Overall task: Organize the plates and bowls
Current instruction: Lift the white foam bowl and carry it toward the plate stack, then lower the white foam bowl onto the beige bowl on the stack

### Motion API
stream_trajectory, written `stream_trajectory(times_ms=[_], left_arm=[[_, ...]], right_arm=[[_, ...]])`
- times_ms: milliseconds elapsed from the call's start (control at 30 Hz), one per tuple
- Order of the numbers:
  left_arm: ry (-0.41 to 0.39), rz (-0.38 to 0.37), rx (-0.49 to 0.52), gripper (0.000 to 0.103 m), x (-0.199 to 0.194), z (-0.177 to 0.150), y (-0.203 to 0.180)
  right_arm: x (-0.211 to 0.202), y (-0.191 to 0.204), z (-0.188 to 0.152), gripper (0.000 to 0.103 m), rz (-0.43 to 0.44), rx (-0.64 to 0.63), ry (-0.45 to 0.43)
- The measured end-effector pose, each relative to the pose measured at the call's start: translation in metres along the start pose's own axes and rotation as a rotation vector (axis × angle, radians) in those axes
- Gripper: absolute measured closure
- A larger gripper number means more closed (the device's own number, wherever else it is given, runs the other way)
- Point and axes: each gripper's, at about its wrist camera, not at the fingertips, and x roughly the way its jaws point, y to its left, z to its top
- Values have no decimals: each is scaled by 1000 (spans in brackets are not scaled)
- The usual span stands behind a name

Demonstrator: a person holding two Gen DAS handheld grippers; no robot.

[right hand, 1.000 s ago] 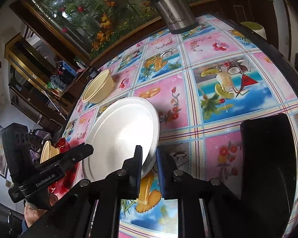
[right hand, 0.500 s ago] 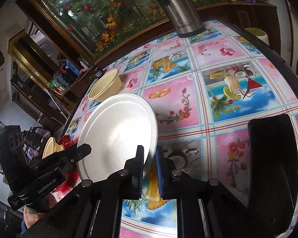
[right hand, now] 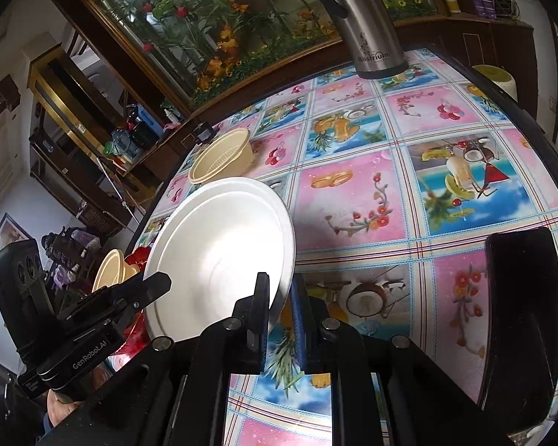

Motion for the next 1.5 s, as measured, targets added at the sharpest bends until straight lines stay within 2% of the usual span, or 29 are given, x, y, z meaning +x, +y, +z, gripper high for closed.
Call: stream_trajectory(times_ms=[767, 1267, 1500], left_arm=[[-75, 21, -65, 78, -43, -9, 35], [-148, 89, -185, 75, -95, -28, 100], [-169, 132, -252, 75, -113, -38, 135]], right_arm=[[4, 48, 2, 90, 24, -80, 8], [26, 122, 4, 90, 96, -206, 32], [50, 156, 1, 90, 140, -252, 79]])
